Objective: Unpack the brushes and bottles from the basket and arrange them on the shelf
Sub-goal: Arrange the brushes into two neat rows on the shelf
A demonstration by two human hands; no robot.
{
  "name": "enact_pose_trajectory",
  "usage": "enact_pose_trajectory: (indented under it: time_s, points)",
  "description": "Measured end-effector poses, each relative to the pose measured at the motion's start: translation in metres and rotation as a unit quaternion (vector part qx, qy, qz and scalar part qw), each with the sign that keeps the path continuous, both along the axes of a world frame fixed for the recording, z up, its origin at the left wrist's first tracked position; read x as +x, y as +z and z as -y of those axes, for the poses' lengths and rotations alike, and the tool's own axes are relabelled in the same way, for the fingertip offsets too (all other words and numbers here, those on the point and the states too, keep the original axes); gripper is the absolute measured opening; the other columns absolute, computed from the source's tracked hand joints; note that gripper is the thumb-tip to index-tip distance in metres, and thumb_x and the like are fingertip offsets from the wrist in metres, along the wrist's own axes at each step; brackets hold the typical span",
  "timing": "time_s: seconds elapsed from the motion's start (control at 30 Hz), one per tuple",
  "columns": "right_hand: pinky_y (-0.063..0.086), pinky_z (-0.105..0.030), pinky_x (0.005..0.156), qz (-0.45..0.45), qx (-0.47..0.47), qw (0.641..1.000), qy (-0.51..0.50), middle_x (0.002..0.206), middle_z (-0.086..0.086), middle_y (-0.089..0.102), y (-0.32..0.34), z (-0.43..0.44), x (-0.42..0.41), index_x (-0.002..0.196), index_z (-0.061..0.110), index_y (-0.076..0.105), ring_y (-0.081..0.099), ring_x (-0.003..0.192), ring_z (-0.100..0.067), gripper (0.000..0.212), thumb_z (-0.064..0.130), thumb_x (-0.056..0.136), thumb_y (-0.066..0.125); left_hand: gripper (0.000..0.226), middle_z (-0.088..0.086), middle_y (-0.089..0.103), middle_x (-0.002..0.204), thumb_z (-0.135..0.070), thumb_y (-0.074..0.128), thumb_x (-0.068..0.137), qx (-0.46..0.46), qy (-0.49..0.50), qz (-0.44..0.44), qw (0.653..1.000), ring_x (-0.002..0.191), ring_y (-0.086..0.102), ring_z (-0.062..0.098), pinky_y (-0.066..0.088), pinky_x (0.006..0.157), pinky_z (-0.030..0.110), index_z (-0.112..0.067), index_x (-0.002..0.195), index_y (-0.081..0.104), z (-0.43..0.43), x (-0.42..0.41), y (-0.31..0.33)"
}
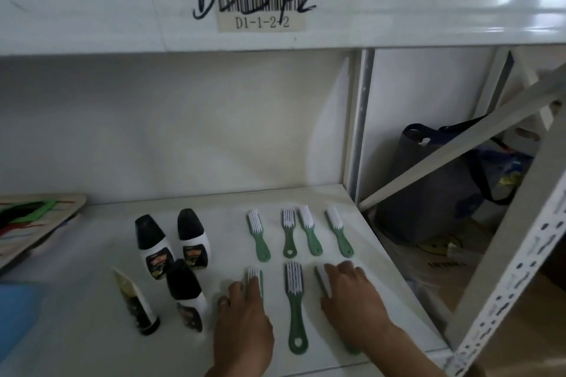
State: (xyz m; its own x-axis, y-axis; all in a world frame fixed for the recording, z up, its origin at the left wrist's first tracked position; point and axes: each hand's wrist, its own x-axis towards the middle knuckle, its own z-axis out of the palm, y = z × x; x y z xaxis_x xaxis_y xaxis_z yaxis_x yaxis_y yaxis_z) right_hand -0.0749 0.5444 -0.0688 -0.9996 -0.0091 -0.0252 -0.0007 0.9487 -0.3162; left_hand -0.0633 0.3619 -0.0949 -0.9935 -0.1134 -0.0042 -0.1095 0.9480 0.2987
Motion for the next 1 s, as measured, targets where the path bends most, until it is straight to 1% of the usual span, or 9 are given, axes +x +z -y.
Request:
enact_pose_trajectory:
  time_s: [0.1, 0.3, 0.5, 0.63, 0.73, 0.8, 0.87, 0.93, 1.0]
  points:
    - [0.03, -0.042, 0.117, 0.031, 0.026, 0.999, 0.01, 0.156, -0.015, 0.033, -0.01, 0.009, 0.013, 0.156, 0.021, 0.021, 0.026, 0.147, -0.032, 0.063, 0.009, 0.096, 0.04, 0.072, 0.005, 0.03, 0.137, -0.02, 0.05, 0.092, 0.042, -0.017, 0.0, 0.999, 0.124, 0.039, 0.027, 0.036, 0.108, 0.034, -0.029, 0.152, 0.011, -0.001, 0.009, -0.003]
    - [0.04, -0.044, 0.109, 0.005, 0.046, 0.999, -0.003, 0.143, -0.016, 0.049, -0.017, 0.012, 0.015, 0.153, 0.02, 0.027, 0.04, 0.14, -0.035, 0.063, 0.002, 0.094, 0.036, 0.07, 0.007, 0.032, 0.137, -0.013, 0.049, 0.09, 0.082, -0.034, 0.005, 0.996, 0.124, 0.043, 0.027, 0.037, 0.109, 0.033, -0.025, 0.153, 0.019, -0.006, 0.012, -0.002]
    - [0.039, -0.043, 0.112, -0.005, 0.037, 0.999, -0.006, 0.147, -0.015, 0.046, -0.021, 0.012, 0.014, 0.153, 0.02, 0.025, 0.04, 0.14, -0.034, 0.059, 0.009, 0.097, 0.041, 0.068, 0.006, 0.032, 0.139, -0.014, 0.051, 0.091, 0.103, -0.057, -0.015, 0.993, 0.126, 0.044, 0.026, 0.038, 0.108, 0.031, -0.026, 0.151, 0.024, -0.003, 0.013, 0.0]
    - [0.043, -0.035, 0.108, -0.063, -0.01, 0.997, -0.041, 0.148, -0.005, 0.042, -0.012, -0.007, 0.023, 0.151, 0.025, 0.029, 0.043, 0.133, -0.023, 0.056, 0.026, 0.099, 0.049, 0.063, -0.003, 0.02, 0.149, -0.026, 0.054, 0.091, 0.04, -0.119, -0.063, 0.99, 0.132, 0.03, 0.021, 0.035, 0.108, 0.033, -0.034, 0.149, 0.028, -0.004, 0.018, 0.005]
    - [0.049, -0.033, 0.093, -0.077, 0.001, 0.992, -0.098, 0.136, -0.002, 0.045, -0.014, -0.032, 0.032, 0.145, 0.029, 0.035, 0.047, 0.12, -0.021, 0.051, 0.035, 0.097, 0.048, 0.055, -0.018, 0.04, 0.137, -0.042, 0.065, 0.077, -0.026, -0.241, -0.081, 0.967, 0.125, 0.044, 0.015, 0.041, 0.089, 0.039, -0.041, 0.13, 0.053, -0.004, 0.023, 0.003]
    - [0.051, -0.035, 0.089, -0.049, 0.0, 0.993, -0.106, 0.127, -0.003, 0.047, -0.021, -0.039, 0.035, 0.138, 0.028, 0.04, 0.05, 0.114, -0.022, 0.044, 0.04, 0.096, 0.048, 0.053, -0.023, 0.058, 0.112, -0.057, 0.074, 0.051, -0.065, -0.281, -0.043, 0.957, 0.102, 0.06, 0.006, 0.047, 0.069, 0.03, -0.045, 0.103, 0.068, -0.003, 0.024, -0.003]
    - [0.052, -0.034, 0.087, -0.042, -0.001, 0.994, -0.103, 0.119, -0.003, 0.05, -0.026, -0.04, 0.035, 0.13, 0.025, 0.048, 0.054, 0.107, -0.022, 0.035, 0.038, 0.097, 0.047, 0.053, -0.026, 0.063, 0.1, -0.063, 0.077, 0.041, -0.107, -0.294, -0.014, 0.95, 0.09, 0.064, -0.001, 0.047, 0.063, 0.024, -0.047, 0.091, 0.072, -0.006, 0.023, -0.002]
    - [0.053, -0.034, 0.086, -0.052, -0.003, 0.992, -0.115, 0.115, -0.003, 0.052, -0.026, -0.039, 0.034, 0.124, 0.022, 0.053, 0.058, 0.101, -0.021, 0.029, 0.032, 0.098, 0.046, 0.05, -0.022, 0.059, 0.114, -0.057, 0.076, 0.06, -0.061, -0.308, -0.033, 0.949, 0.101, 0.063, 0.001, 0.043, 0.079, 0.031, -0.044, 0.108, 0.07, -0.006, 0.025, 0.0]
    - [0.053, -0.033, 0.084, -0.06, -0.006, 0.99, -0.128, 0.112, -0.003, 0.052, -0.026, -0.04, 0.032, 0.12, 0.02, 0.056, 0.061, 0.096, -0.021, 0.027, 0.03, 0.097, 0.047, 0.048, -0.015, 0.044, 0.137, -0.043, 0.059, 0.087, -0.024, -0.322, -0.033, 0.946, 0.125, 0.049, 0.009, 0.031, 0.099, 0.035, -0.035, 0.134, 0.055, -0.009, 0.022, -0.001]
